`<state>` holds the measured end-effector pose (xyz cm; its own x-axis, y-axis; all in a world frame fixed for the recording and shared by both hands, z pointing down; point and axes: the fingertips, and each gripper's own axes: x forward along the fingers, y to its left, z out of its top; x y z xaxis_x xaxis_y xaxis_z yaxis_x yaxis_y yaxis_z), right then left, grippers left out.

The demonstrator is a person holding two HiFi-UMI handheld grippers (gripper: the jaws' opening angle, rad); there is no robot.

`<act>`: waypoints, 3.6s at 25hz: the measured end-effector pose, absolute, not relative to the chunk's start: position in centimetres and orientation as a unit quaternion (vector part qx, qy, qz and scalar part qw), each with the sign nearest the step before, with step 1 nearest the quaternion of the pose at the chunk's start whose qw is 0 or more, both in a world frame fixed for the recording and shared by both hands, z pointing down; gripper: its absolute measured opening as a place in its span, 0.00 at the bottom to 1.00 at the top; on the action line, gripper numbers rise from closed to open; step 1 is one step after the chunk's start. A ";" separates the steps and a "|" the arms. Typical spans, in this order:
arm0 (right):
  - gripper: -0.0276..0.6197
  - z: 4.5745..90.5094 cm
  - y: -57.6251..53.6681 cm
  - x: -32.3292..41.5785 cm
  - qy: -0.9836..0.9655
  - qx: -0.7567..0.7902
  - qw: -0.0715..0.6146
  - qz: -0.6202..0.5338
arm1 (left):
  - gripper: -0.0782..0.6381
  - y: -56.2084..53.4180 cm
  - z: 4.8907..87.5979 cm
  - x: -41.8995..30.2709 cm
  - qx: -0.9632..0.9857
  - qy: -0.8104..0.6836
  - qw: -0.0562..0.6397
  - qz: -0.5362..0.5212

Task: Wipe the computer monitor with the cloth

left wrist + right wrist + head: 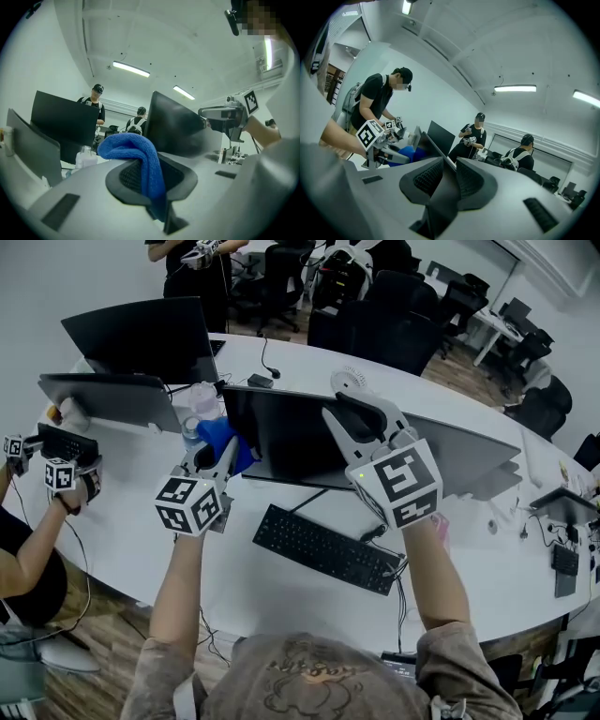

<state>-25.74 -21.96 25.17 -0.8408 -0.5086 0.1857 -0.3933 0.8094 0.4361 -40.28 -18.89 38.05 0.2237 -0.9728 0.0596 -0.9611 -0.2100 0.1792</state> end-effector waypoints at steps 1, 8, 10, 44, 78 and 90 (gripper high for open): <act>0.19 25.2 -21.9 -25.7 -0.940 0.239 0.149 -0.193 | 0.18 -18.9 37.3 -40.2 0.779 -0.621 0.083 -0.032; 0.19 25.5 -21.8 -25.6 -0.941 0.236 0.153 -0.188 | 0.18 -18.9 33.1 -39.9 0.787 -0.615 0.044 -0.028; 0.19 25.5 -21.8 -25.7 -0.941 0.235 0.155 -0.188 | 0.18 -18.9 32.2 -39.9 0.789 -0.613 0.035 -0.027; 0.19 28.1 -20.4 -20.8 -0.949 0.234 0.150 -0.145 | 0.18 -20.6 25.0 -35.1 0.736 -0.575 -0.186 0.305; 0.19 34.2 -17.5 -8.8 -0.956 0.272 0.104 -0.032 | 0.18 -24.5 25.6 -20.3 0.814 -0.486 -0.125 0.292; 0.19 34.4 -18.2 -4.3 -0.948 0.298 0.107 -0.027 | 0.18 -25.7 26.2 -13.5 0.834 -0.447 -0.128 0.297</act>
<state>-4.28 -18.18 34.40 -0.7988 -0.5718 0.1869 -0.5601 0.8203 0.1158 -13.53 -25.74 26.22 0.4234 -0.8220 0.3808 -0.6699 -0.5671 -0.4793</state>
